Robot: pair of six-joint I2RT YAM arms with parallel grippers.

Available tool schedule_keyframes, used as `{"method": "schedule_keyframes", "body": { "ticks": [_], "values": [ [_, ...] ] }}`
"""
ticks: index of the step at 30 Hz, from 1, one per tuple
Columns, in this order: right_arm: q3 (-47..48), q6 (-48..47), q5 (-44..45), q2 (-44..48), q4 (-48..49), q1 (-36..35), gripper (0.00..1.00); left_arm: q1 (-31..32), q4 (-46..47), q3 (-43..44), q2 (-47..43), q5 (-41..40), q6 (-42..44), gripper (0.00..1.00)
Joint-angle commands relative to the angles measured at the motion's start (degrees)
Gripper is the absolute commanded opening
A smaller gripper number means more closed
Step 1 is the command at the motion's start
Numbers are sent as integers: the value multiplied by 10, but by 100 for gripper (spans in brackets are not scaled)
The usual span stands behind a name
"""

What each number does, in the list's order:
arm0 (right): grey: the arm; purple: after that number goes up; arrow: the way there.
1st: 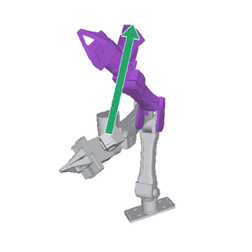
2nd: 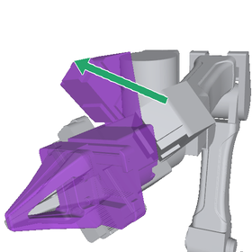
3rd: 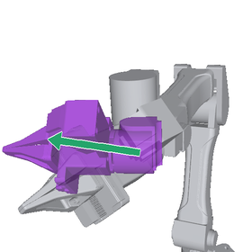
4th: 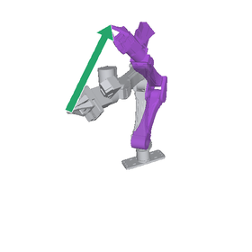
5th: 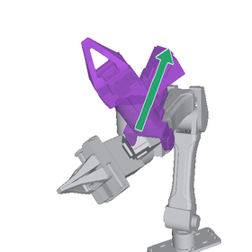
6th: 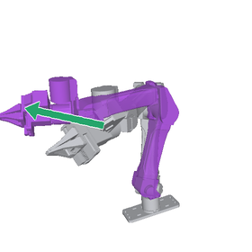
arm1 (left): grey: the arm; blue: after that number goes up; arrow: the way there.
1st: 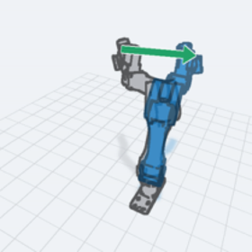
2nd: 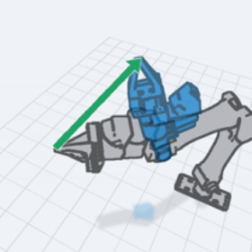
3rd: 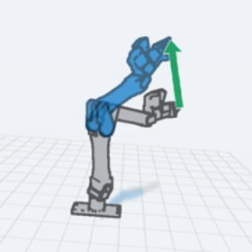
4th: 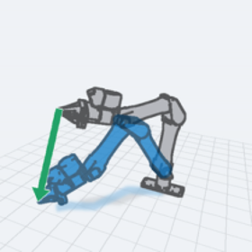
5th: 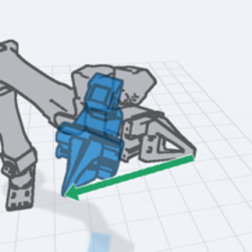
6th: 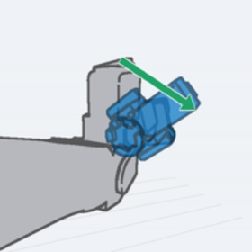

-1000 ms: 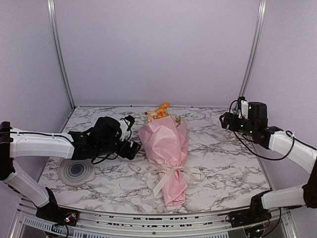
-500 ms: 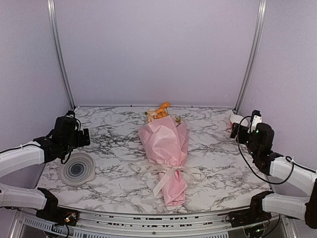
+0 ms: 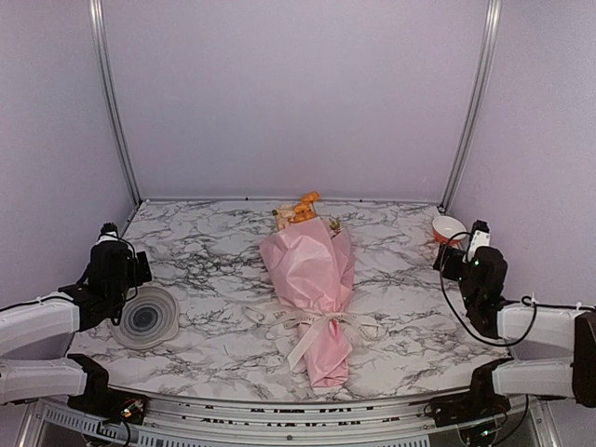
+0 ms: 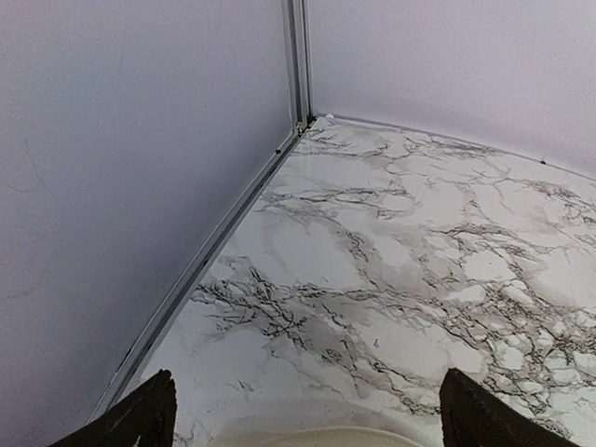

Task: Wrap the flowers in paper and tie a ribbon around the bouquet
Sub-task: Reset both arms

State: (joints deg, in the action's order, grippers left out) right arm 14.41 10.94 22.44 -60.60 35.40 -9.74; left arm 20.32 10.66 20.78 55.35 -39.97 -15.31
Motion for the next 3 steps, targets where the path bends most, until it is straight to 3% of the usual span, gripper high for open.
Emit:
{"method": "schedule_keyframes", "body": {
  "ticks": [1,3],
  "values": [
    [15,14,48,-15,35,3,100,-4,53,1,5,-18,31,99],
    [18,16,52,-18,33,3,100,-4,61,1,10,-15,39,99]
  ]
}}
